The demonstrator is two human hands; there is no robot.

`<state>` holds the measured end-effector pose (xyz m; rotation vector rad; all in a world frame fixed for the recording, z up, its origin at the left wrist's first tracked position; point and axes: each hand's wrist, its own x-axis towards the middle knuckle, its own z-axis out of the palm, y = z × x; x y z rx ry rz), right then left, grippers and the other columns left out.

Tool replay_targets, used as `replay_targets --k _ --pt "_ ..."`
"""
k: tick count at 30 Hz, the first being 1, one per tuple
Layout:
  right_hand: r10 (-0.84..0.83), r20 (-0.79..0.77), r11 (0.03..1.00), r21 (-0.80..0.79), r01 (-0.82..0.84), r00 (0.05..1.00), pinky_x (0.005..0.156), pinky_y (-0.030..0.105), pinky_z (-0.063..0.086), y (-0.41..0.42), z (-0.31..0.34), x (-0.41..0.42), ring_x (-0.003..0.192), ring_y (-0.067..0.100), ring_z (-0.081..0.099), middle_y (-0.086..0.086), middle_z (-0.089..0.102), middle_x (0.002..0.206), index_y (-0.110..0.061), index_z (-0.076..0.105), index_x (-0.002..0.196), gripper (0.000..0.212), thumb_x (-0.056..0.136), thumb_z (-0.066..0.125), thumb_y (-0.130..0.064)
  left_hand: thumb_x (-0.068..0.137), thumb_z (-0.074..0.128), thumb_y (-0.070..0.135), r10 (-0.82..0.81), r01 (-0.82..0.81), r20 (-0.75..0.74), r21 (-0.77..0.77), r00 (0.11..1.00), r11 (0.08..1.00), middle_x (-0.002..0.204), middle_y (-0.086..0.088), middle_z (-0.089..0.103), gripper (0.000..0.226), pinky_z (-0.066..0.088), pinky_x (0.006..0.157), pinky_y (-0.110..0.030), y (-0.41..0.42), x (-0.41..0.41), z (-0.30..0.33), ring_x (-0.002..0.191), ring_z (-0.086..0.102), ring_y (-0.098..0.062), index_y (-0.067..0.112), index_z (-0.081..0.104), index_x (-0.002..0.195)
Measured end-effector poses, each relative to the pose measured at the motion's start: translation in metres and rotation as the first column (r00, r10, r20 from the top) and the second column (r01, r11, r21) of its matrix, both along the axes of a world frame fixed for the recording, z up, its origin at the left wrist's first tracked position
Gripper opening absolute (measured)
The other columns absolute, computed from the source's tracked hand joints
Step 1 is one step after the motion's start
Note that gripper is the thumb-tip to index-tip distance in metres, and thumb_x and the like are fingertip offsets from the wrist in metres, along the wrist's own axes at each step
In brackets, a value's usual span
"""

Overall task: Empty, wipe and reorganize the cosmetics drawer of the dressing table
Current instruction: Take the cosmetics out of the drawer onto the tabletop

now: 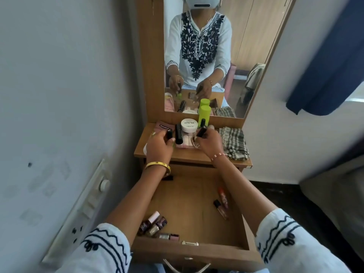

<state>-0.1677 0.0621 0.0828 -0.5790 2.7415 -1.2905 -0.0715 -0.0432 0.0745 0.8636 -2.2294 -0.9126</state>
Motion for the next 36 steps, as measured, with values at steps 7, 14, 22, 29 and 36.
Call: replay_targets --k 7,14,22,29,36 --pt "0.028 -0.067 0.986 0.164 -0.017 0.997 0.074 0.019 0.035 -0.019 0.012 -0.004 0.111 0.029 0.053 0.014 0.064 0.101 -0.004 0.06 0.111 0.024 0.09 0.049 -0.011 0.086 0.059 0.012 -0.054 0.06 0.102 -0.065 0.993 0.996 0.118 -0.012 0.063 0.03 0.046 0.089 -0.034 -0.01 -0.019 0.014 0.11 0.057 -0.03 0.011 0.06 0.116" --pt "0.086 -0.049 0.981 0.177 -0.076 0.995 0.085 0.034 0.046 -0.037 0.008 -0.008 0.106 0.033 0.058 0.017 0.065 0.11 -0.002 0.058 0.11 0.025 0.087 0.053 -0.008 0.086 0.058 0.007 -0.08 0.093 0.164 -0.078 0.983 0.993 0.112 -0.014 0.065 0.025 0.048 0.084 -0.035 -0.022 -0.034 0.016 0.104 0.059 -0.031 0.009 0.064 0.11" --pt "0.059 -0.047 0.994 0.099 -0.054 0.997 0.074 0.025 0.041 -0.042 0.007 -0.016 0.101 0.031 0.06 0.017 0.066 0.104 -0.004 0.061 0.105 0.019 0.087 0.056 -0.006 0.087 0.055 0.004 -0.087 0.108 0.186 -0.102 0.979 0.989 0.11 -0.016 0.066 0.024 0.047 0.081 -0.033 -0.027 -0.043 0.016 0.105 0.059 -0.031 0.007 0.063 0.11" --pt "0.043 -0.06 0.994 0.104 -0.037 0.997 0.076 0.025 0.042 -0.042 0.007 -0.017 0.102 0.03 0.06 0.017 0.066 0.106 -0.004 0.061 0.109 0.022 0.087 0.057 -0.008 0.088 0.053 0.0 -0.083 0.095 0.149 -0.074 0.985 0.993 0.124 -0.015 0.061 0.038 0.045 0.096 -0.034 -0.025 -0.043 0.015 0.118 0.054 -0.029 0.008 0.055 0.125" --pt "-0.008 -0.171 0.998 0.067 0.02 0.985 0.082 0.031 0.045 -0.026 0.023 0.007 0.106 0.03 0.057 0.017 0.063 0.11 -0.004 0.054 0.119 0.03 0.089 0.055 -0.011 0.09 0.049 0.003 -0.066 0.066 -0.017 -0.006 0.998 0.998 0.124 -0.014 0.06 0.039 0.047 0.094 -0.031 -0.019 -0.029 0.014 0.115 0.057 -0.026 0.008 0.05 0.129"
